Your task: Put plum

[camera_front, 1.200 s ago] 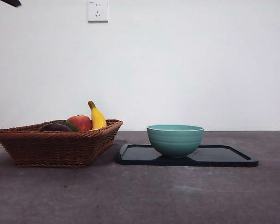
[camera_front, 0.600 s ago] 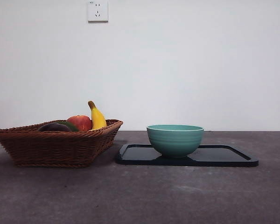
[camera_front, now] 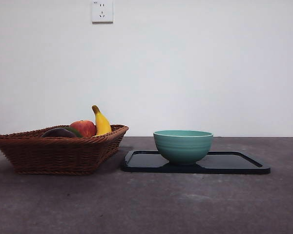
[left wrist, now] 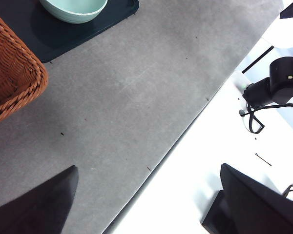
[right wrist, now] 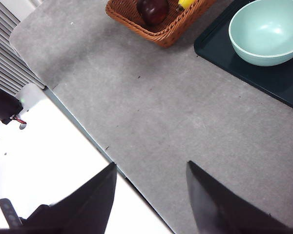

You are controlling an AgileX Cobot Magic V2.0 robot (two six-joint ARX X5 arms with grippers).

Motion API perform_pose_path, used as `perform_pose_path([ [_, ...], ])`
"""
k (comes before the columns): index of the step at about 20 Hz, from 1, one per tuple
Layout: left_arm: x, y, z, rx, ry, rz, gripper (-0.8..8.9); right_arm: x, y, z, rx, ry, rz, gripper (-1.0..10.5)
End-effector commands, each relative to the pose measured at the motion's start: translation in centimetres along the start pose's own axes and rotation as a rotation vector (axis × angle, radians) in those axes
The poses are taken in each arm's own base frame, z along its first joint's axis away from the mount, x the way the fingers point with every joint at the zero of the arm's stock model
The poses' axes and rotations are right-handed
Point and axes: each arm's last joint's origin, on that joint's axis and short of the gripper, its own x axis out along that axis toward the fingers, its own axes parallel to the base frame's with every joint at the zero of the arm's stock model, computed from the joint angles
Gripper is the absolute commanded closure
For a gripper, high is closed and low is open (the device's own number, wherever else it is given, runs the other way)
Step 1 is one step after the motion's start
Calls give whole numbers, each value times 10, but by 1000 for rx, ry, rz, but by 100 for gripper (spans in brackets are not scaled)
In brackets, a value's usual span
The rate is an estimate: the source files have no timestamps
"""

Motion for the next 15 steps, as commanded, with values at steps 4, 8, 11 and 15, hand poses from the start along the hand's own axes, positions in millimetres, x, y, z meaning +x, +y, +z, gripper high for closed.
perform_pose_path([
  [4, -2, -2, 3, 26, -12, -6, 350, 4, -3, 10, 86, -38, -66, 717],
  [8, -2, -1, 4, 30, -18, -5, 349, 17, -10, 26, 112, -47, -102, 693],
  [11, -2, -1, 4, 31, -19, -4, 349, 30, -18, 44, 125, -19, -167, 648],
  [15, -2, -1, 4, 32, -20, -4, 349, 53, -34, 77, 123, 22, -244, 639],
])
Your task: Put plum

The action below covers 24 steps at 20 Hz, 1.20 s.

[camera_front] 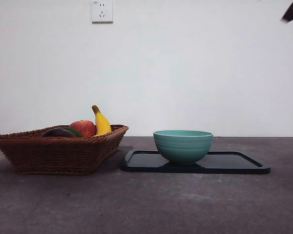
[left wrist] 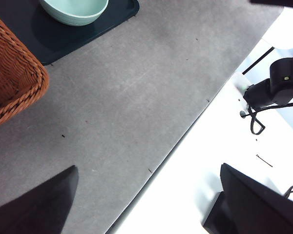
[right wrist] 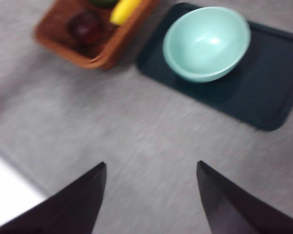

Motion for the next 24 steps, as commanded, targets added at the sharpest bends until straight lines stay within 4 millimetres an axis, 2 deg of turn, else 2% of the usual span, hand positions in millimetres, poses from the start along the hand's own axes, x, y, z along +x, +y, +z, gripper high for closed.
perform_pose_path([
  [1, -2, -2, 4, 27, -14, -6, 349, 14, -3, 26, -11, 5, -42, 639],
  [5, -2, -2, 4, 27, -14, -6, 349, 49, -20, 68, -1, 67, -126, 639],
  [7, -2, -2, 4, 27, -14, -6, 349, 71, -33, 84, 25, 110, -149, 639],
  [10, -2, -1, 4, 28, -15, -6, 349, 105, -54, 97, 54, 177, -172, 628],
  [13, -2, -1, 4, 29, -17, -5, 349, 133, -68, 102, 69, 196, -177, 627],
  [18, -2, -1, 4, 31, -20, -4, 349, 182, -86, 99, 84, 232, -168, 627],
  [24, -2, -1, 5, 33, -22, -4, 349, 221, -99, 94, 110, 238, -134, 628],
])
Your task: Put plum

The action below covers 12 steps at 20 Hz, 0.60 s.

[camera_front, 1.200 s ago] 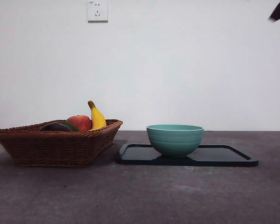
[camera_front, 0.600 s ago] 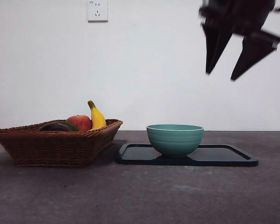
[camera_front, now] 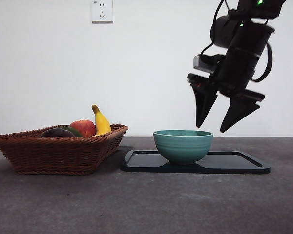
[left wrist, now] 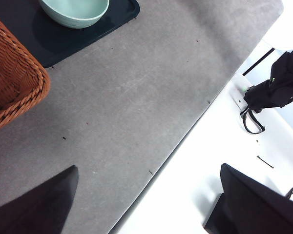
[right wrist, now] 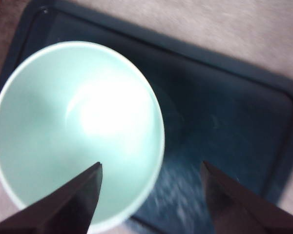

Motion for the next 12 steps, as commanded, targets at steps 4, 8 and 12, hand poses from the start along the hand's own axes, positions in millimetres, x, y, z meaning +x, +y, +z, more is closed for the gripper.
perform_pose_path([
  [4, -2, -1, 4, 27, -16, -5, 350, 23, -1, 6, 13, -6, 17, 691],
  [8, -2, -1, 4, 28, -16, -5, 349, 29, -2, 7, 11, -12, 18, 754],
  [12, -2, -1, 4, 28, -16, -5, 349, 29, -2, 8, 8, -23, 19, 820],
])
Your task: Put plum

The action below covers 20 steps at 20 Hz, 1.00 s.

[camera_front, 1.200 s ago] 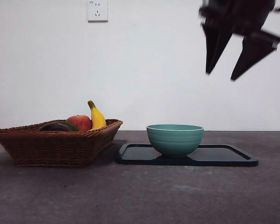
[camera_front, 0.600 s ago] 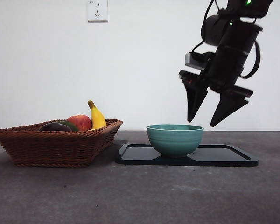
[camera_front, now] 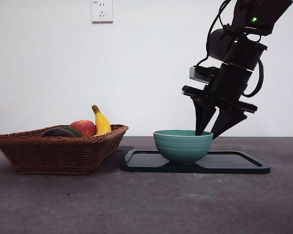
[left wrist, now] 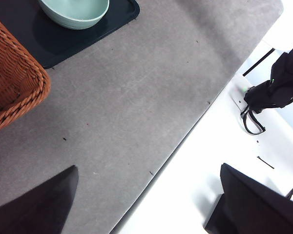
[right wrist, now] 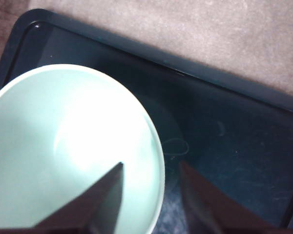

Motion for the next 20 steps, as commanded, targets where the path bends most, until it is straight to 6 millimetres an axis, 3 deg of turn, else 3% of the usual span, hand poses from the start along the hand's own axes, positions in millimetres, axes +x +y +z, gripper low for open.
perform_pose_path([
  [1, -2, -2, 4, 26, -13, -6, 349, 5, 2, 4, 3, -3, 4, 829],
  [6, -2, -2, 4, 26, -13, -6, 349, 5, 2, 4, 4, -5, -15, 927],
  [11, -2, -2, 4, 26, -13, -7, 349, 1, 2, 6, 1, -24, -20, 937],
  [14, -2, -1, 4, 25, -13, -6, 349, -21, 7, 10, -11, -79, -15, 937],
  [20, -2, -1, 4, 25, -13, -6, 349, -92, 23, 4, -40, -155, -6, 937],
])
